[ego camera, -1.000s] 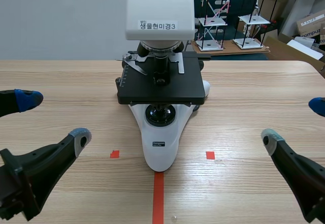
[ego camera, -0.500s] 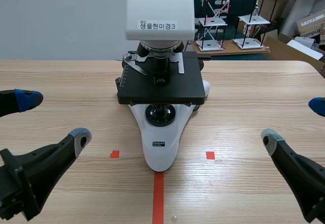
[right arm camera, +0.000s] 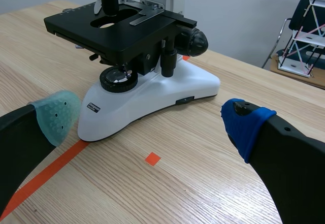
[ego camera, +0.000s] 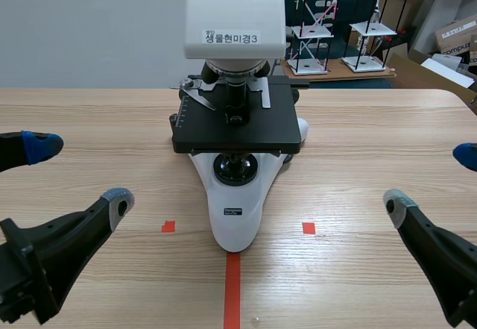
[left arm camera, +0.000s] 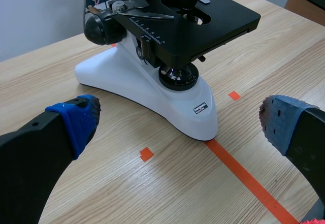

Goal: Return to the home posture

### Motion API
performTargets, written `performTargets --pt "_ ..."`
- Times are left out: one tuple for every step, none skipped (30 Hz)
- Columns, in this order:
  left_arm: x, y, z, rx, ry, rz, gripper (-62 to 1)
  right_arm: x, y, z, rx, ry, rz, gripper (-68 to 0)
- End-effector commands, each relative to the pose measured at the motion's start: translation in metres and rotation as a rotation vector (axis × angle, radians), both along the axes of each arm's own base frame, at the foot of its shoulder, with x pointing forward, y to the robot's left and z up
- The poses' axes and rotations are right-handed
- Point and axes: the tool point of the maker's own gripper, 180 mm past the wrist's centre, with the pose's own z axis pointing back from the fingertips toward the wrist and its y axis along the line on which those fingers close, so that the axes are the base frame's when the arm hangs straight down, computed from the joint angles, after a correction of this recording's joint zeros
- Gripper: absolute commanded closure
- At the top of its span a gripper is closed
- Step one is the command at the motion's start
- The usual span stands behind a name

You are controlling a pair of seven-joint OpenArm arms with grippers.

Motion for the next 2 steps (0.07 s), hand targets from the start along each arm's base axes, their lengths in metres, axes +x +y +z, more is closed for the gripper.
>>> performTargets --pt "0.0012 -0.0001 0.0054 -0.020 -0.016 0.004 -62.3 0.0038 0.0026 0.0128 0.014 -0.043 0.012 -60.8" --pt "0.0012 -0.0001 0.0054 -0.020 -0.016 0.004 -62.3 0.0038 0.0026 0.0128 0.014 -0.043 0.012 -60.8"
